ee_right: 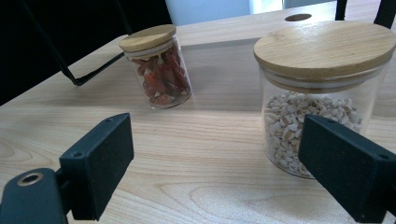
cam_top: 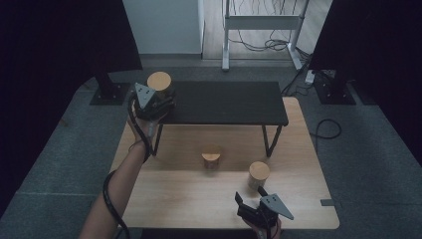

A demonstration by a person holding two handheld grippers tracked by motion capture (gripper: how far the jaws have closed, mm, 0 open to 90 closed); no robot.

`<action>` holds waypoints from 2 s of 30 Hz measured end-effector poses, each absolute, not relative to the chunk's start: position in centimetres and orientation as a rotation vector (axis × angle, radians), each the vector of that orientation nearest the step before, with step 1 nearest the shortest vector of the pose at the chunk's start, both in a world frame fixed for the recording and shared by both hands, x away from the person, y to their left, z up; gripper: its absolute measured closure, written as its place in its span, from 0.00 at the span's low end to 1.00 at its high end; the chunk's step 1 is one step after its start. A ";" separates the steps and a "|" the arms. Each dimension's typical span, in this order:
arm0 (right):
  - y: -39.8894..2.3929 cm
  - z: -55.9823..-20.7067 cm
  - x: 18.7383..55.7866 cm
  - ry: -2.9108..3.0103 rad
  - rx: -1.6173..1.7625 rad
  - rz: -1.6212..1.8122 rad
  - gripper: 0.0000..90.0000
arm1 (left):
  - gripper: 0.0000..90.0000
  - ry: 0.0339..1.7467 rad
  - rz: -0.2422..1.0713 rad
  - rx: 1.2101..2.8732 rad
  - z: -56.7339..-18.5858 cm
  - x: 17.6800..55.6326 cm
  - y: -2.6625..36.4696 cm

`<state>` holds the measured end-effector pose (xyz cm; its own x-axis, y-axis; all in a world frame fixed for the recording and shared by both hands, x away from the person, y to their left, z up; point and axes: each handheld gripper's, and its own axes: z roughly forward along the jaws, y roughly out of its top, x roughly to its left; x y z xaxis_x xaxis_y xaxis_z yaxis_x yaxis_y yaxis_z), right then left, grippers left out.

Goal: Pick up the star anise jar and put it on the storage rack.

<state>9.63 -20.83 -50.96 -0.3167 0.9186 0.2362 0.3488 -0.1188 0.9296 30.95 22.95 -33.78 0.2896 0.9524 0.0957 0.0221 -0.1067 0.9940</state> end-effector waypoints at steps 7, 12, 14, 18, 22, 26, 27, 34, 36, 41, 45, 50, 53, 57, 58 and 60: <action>-20.8 -51.0 9.7 1.644 1.408 1.448 0.11 | 0.29 0.980 1.019 1.440 -33.5 31.7 23.2; -20.8 -51.0 9.6 1.642 1.408 1.447 0.11 | 0.29 0.997 1.017 1.445 -33.4 32.4 22.8; -20.8 -51.0 9.6 1.641 1.408 1.447 0.11 | 0.29 1.003 1.014 1.442 -33.4 32.6 22.8; -20.9 -51.0 9.6 1.638 1.410 1.447 0.11 | 0.29 1.020 0.982 1.418 -33.6 32.8 23.2; -20.9 -51.0 9.7 1.642 1.408 1.447 0.11 | 0.29 1.013 0.989 1.419 -33.7 32.7 23.2; -20.8 -51.0 9.6 1.642 1.405 1.446 0.11 | 0.29 1.013 0.982 1.425 -33.6 32.8 23.3; -20.8 -51.0 9.6 1.641 1.405 1.446 0.11 | 0.29 1.013 0.980 1.428 -33.5 32.8 23.4; -20.8 -51.0 9.6 1.643 1.406 1.447 0.11 | 0.29 1.013 0.988 1.433 -33.5 32.8 23.3; -20.8 -51.0 9.6 1.643 1.406 1.449 0.11 | 0.28 1.007 1.006 1.448 -33.5 32.7 23.1; -20.9 -51.0 9.7 1.643 1.411 1.456 0.11 | 0.17 0.999 1.077 1.480 -33.8 32.3 22.4; -20.9 -51.0 9.8 1.649 1.411 1.460 0.11 | 0.10 1.008 1.087 1.461 -34.1 31.9 22.3; -20.9 -51.0 9.9 1.655 1.411 1.464 0.11 | 0.10 1.022 1.044 1.453 -34.2 31.5 23.2; -20.8 -51.0 9.9 1.655 1.410 1.464 0.11 | 0.10 1.032 1.004 1.456 -34.3 31.1 23.8; -20.7 -51.0 9.7 1.654 1.403 1.460 0.11 | 0.11 1.041 0.980 1.461 -34.7 30.1 24.3; -20.7 -51.0 9.7 1.654 1.401 1.460 0.11 | 0.11 1.042 0.977 1.460 -34.8 29.9 24.4; -20.6 -51.0 9.5 1.654 1.400 1.457 0.11 | 0.11 1.038 0.968 1.461 -35.0 29.2 24.6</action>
<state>9.52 -20.61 -50.96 -0.3277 0.9146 0.2369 0.3503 -0.1152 0.9295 29.24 24.64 -34.98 0.2958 0.9544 0.0391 0.1057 -0.0734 0.9917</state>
